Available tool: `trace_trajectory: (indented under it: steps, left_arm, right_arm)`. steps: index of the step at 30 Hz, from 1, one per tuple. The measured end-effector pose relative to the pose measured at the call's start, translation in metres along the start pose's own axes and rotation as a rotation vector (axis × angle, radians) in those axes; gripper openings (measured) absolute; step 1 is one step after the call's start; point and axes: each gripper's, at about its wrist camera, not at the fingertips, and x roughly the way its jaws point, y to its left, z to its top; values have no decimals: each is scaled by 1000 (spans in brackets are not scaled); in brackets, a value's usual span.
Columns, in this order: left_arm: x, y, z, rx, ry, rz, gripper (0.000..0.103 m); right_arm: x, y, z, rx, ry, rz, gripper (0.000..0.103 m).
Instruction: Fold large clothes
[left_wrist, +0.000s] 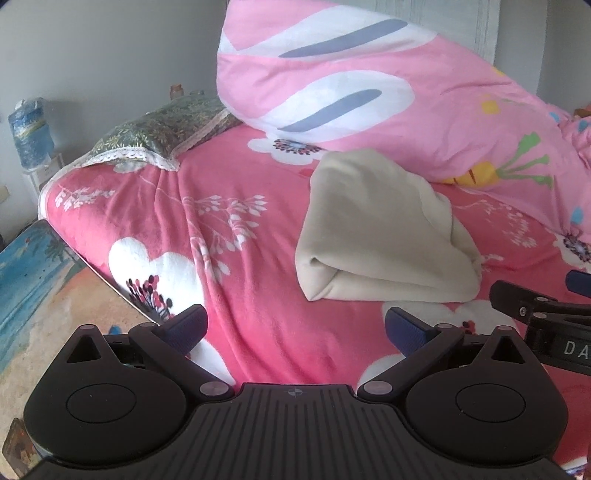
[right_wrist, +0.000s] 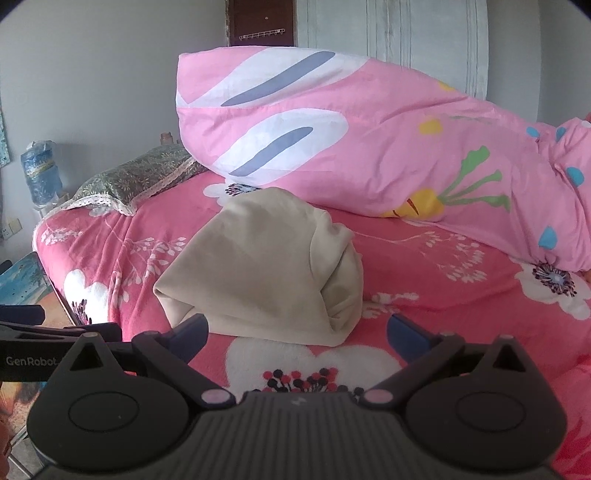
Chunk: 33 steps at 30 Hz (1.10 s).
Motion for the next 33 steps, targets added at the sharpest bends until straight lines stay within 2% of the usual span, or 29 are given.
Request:
trace_trajectory:
  steps: [33]
  left_arm:
    - [-1, -1, 2, -5, 19, -13, 103]
  right_arm:
    - [0, -2, -3, -9, 19, 0, 103]
